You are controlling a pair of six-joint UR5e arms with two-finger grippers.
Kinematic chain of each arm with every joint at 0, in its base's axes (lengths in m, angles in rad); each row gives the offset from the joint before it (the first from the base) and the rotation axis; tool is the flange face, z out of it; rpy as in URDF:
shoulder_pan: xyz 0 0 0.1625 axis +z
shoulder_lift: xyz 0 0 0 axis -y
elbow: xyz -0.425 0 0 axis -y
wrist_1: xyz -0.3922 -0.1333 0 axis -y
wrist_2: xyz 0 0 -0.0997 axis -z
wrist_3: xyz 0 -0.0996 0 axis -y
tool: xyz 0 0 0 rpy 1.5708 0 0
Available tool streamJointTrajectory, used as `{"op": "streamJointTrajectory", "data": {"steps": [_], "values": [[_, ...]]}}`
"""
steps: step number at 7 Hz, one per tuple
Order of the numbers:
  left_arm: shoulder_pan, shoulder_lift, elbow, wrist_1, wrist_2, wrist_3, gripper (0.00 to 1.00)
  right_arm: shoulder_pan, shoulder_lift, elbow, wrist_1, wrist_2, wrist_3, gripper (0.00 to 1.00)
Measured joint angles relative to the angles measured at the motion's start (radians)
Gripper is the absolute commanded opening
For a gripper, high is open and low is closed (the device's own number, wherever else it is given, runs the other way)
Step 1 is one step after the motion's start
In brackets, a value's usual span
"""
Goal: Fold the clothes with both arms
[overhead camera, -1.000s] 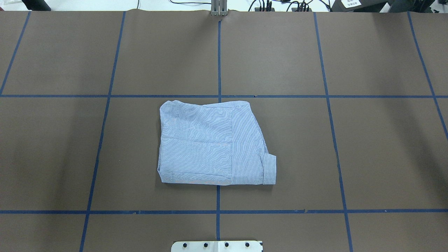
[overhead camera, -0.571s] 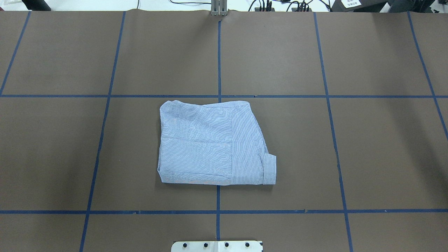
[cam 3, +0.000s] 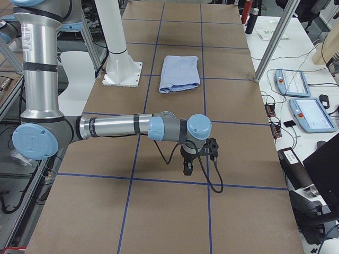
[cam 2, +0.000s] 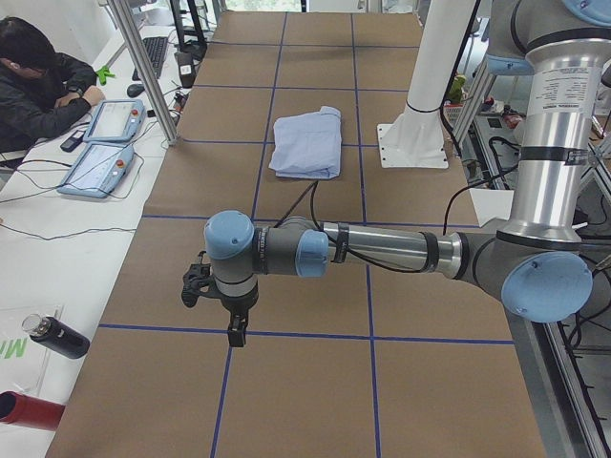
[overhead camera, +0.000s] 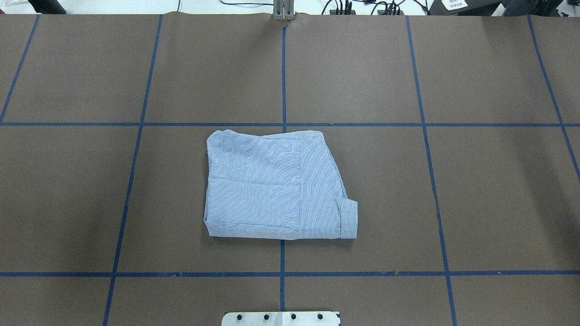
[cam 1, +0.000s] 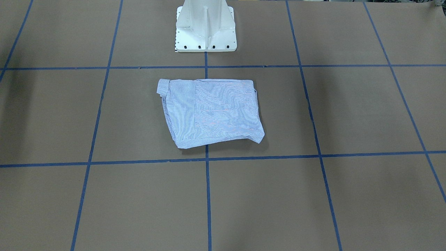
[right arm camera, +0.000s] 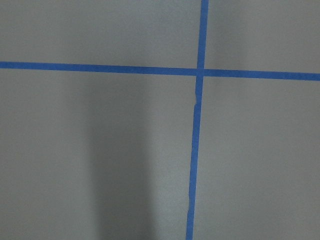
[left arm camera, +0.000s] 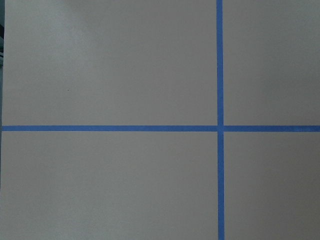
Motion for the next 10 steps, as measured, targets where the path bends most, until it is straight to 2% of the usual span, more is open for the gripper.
{"op": "streamJointTrajectory", "data": {"steps": [3,10], "values": [[0.000,0.000,0.000,-0.001,0.001,0.001,1.00,0.036,-0.004,-0.056,0.028,-0.018,-0.007,1.00],[0.001,-0.001,0.003,0.000,0.001,0.005,1.00,0.050,0.003,-0.066,0.028,-0.037,-0.007,1.00]]}}
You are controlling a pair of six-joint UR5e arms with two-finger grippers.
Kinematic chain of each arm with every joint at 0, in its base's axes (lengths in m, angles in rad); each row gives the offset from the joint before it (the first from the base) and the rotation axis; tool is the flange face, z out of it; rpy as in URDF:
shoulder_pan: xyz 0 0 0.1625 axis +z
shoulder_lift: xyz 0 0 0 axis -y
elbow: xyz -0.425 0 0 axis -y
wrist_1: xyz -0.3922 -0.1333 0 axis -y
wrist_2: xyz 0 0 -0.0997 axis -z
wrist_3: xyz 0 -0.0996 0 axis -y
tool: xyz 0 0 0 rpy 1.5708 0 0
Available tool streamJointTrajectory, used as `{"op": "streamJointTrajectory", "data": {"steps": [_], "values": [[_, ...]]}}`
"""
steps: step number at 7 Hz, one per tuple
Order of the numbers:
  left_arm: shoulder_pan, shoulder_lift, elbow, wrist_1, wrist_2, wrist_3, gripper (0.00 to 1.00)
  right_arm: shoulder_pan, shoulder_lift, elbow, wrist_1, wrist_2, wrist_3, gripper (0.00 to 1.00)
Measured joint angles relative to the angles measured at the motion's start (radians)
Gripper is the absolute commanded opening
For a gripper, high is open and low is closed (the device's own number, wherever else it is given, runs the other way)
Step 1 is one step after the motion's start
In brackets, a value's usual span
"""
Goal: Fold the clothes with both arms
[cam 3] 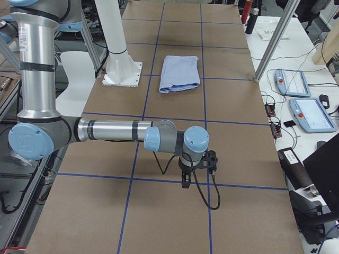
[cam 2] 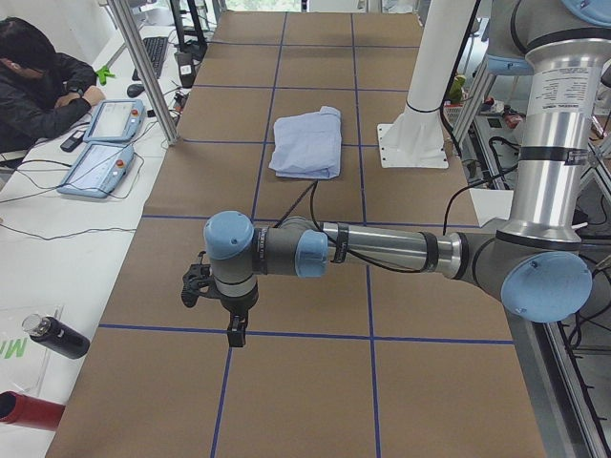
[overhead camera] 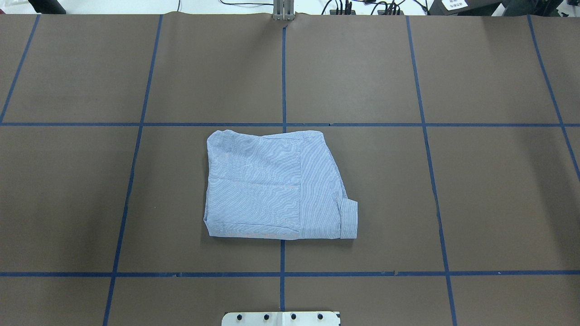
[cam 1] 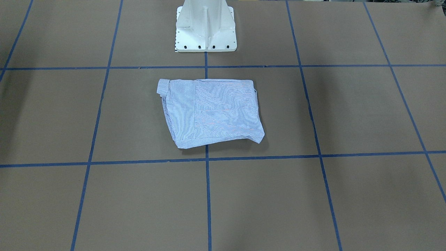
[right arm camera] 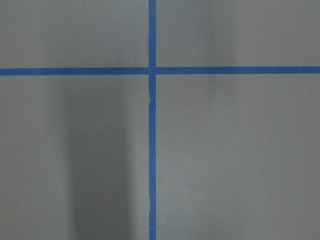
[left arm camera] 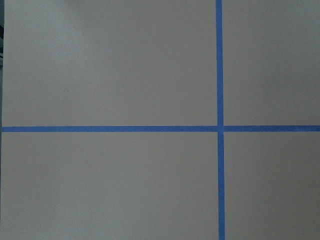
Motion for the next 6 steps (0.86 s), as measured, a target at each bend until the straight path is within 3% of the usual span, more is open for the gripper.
{"op": "streamJointTrajectory", "data": {"steps": [6], "values": [[0.000,0.001,0.003,-0.003,0.000,0.001,1.00,0.013,0.000,-0.015,0.084,0.001,0.011,1.00]]}}
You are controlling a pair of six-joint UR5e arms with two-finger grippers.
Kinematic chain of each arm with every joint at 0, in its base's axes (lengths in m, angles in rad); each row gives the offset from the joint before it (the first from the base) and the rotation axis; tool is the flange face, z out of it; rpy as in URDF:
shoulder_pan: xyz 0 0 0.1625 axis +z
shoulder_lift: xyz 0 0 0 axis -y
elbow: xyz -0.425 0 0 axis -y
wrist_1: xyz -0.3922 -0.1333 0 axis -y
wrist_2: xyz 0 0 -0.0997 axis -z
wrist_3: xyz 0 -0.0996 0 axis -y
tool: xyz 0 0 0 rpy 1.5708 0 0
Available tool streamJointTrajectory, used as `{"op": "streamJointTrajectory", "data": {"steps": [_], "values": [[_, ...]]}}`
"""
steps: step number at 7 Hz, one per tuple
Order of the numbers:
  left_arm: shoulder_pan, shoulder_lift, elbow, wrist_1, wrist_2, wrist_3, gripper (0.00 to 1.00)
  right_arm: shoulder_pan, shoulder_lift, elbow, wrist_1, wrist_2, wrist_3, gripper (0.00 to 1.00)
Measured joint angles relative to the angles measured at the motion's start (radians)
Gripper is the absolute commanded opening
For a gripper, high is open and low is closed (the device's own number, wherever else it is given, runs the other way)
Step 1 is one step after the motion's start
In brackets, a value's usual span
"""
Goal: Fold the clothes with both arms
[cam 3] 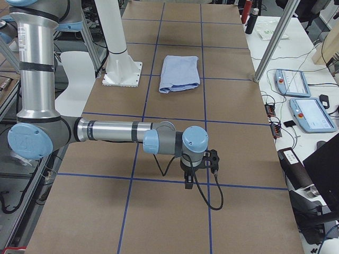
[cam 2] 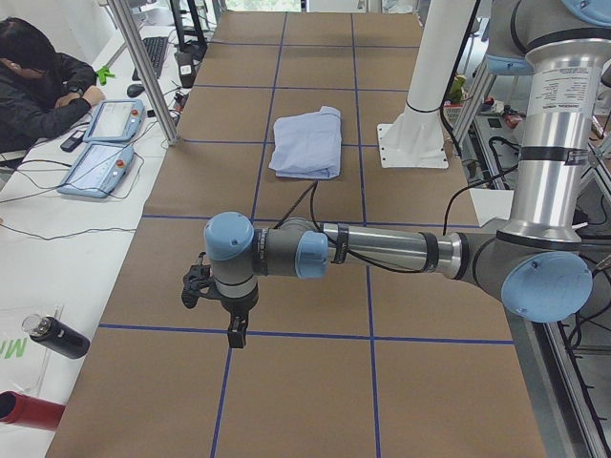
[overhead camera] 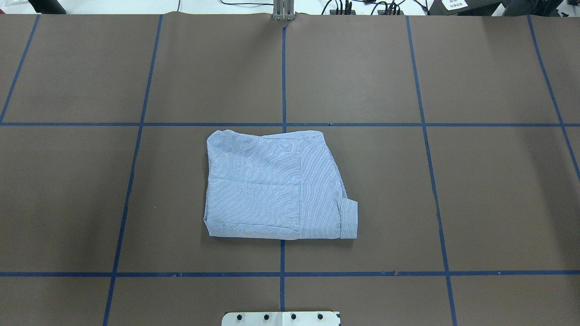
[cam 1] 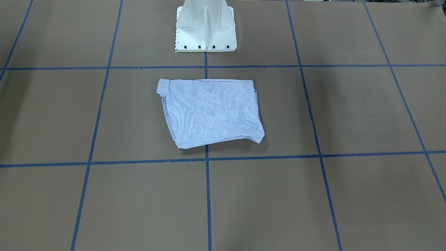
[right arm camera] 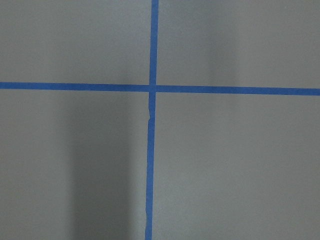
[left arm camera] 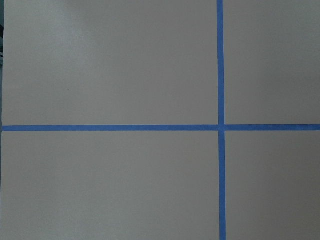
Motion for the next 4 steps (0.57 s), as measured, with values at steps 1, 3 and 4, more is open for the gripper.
{"op": "streamJointTrajectory", "data": {"steps": [1,3,4], "values": [[0.000,0.000,0.000,0.000,0.000,0.000,1.00,0.000,0.000,-0.003,0.004,0.001,0.001,1.00],[0.000,0.000,0.000,0.000,0.000,0.000,1.00,-0.001,0.001,-0.011,0.006,0.006,0.003,1.00],[0.000,0.000,-0.001,0.000,0.000,0.000,1.00,0.000,0.001,-0.014,0.006,0.009,0.004,1.00]]}}
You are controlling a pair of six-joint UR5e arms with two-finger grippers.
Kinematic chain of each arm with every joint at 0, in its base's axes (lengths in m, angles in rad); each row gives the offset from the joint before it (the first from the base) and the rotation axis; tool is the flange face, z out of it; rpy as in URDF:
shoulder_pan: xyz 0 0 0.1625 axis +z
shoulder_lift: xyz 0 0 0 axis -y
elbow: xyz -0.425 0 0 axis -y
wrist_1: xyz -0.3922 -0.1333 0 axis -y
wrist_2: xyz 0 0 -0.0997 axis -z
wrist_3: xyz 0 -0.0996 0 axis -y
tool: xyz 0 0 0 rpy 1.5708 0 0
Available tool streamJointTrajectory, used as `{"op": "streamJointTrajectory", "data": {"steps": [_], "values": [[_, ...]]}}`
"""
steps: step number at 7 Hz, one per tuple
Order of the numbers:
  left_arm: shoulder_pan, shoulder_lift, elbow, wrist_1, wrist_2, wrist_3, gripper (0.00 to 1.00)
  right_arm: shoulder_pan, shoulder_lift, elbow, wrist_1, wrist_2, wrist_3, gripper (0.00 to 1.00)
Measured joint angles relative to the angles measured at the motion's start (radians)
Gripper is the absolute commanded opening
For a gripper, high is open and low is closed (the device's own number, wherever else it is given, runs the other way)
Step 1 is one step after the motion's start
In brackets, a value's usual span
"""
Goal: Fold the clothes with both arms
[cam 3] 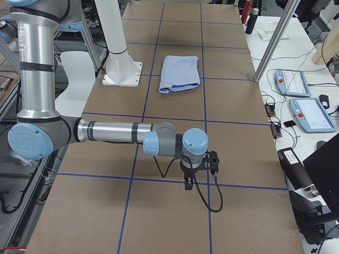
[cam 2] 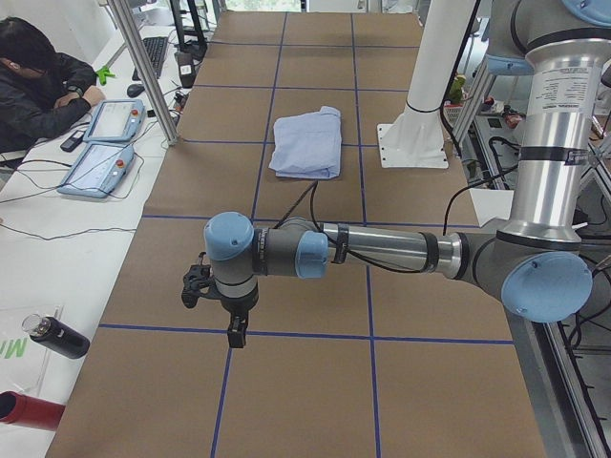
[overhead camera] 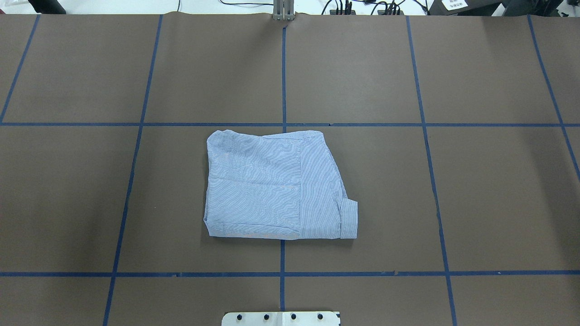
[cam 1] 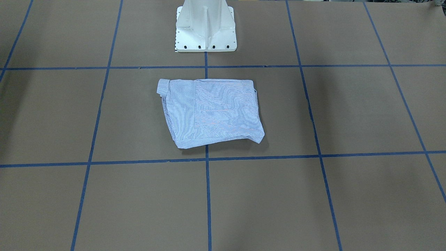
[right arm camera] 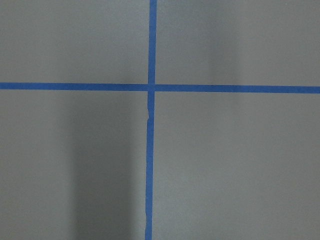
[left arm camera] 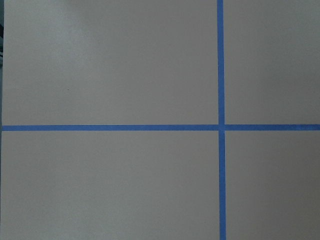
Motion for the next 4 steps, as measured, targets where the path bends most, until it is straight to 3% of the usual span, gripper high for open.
{"op": "streamJointTrajectory", "data": {"steps": [4], "values": [[0.013,0.004,-0.008,0.085,-0.090,-0.025,1.00,0.000,0.000,-0.002,0.000,0.013,0.000,1.00]]}}
